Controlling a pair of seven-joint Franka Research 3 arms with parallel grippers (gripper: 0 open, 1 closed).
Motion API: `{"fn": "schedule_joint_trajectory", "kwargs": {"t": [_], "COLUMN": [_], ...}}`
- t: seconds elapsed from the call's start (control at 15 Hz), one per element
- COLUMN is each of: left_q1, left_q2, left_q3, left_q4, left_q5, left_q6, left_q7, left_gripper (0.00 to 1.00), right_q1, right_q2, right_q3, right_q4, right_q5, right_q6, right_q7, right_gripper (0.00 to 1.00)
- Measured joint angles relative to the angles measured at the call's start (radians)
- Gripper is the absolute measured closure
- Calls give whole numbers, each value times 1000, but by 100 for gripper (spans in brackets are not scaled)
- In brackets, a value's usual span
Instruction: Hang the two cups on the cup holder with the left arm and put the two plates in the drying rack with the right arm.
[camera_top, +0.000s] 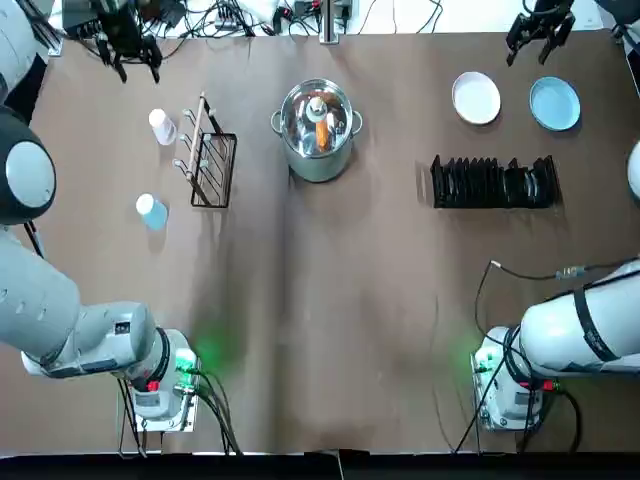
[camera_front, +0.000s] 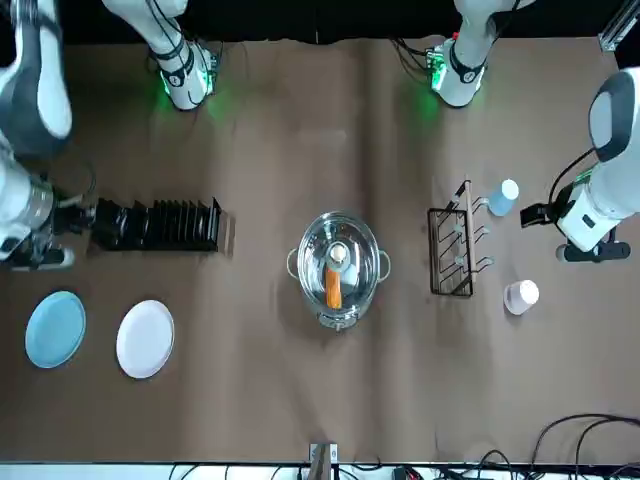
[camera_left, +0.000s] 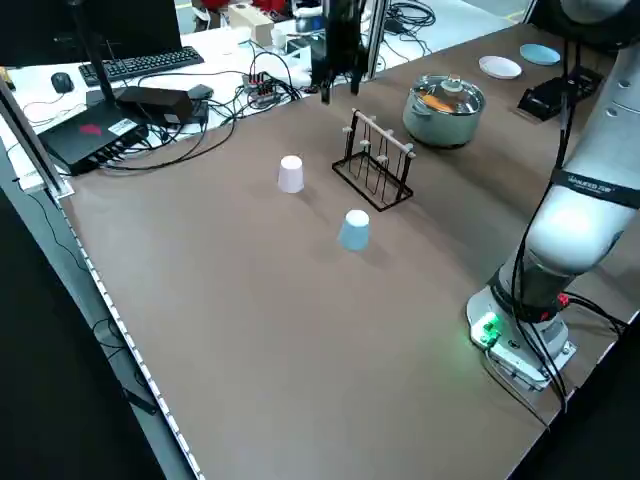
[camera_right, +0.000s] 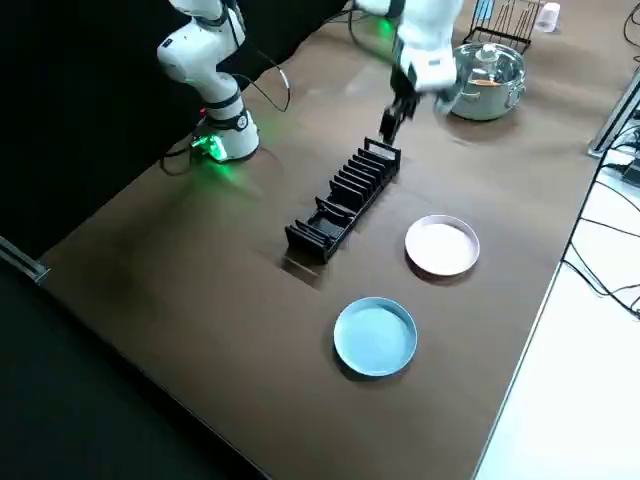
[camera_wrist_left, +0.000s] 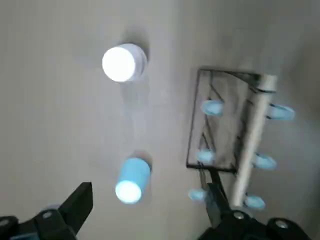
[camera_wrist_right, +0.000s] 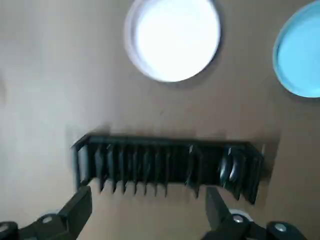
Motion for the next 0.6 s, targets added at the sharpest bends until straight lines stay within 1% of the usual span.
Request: {"fn": "schedule_joint_trajectory", "kwargs": {"t": [0.13, 0.2, 0.27, 0.33, 0.47, 0.6], "left_q1": [46, 61, 68, 77, 92, 97], "left_q2": [-51, -85, -116, -143, -174, -178], "left_q3": [0, 1, 1, 0, 0, 0], "left_q4": [-175, -277, -374, -470, -642, -785], "left_q5": [1, 1, 1, 1, 1, 1], "left_q6": [164, 241, 314, 396, 581, 776], "left_q7": [51, 69, 73, 73, 74, 74], "left_gripper": [0, 0, 0, 0, 0, 0], "right_q1": [-63, -98, -131, -158, -207, -274], "right_q2": [69, 104, 142, 181, 264, 350], "right_q3": [-3, -4, -5, -5, -6, -7], "right_q4": [2, 4, 11, 25, 66, 112], "right_q5": [-18, -41, -71, -100, -144, -154], "right_q6": [119, 185, 253, 319, 437, 549], "right_q7": [5, 5, 5, 5, 6, 6], "right_gripper": [2, 11, 18, 18, 21, 28]}}
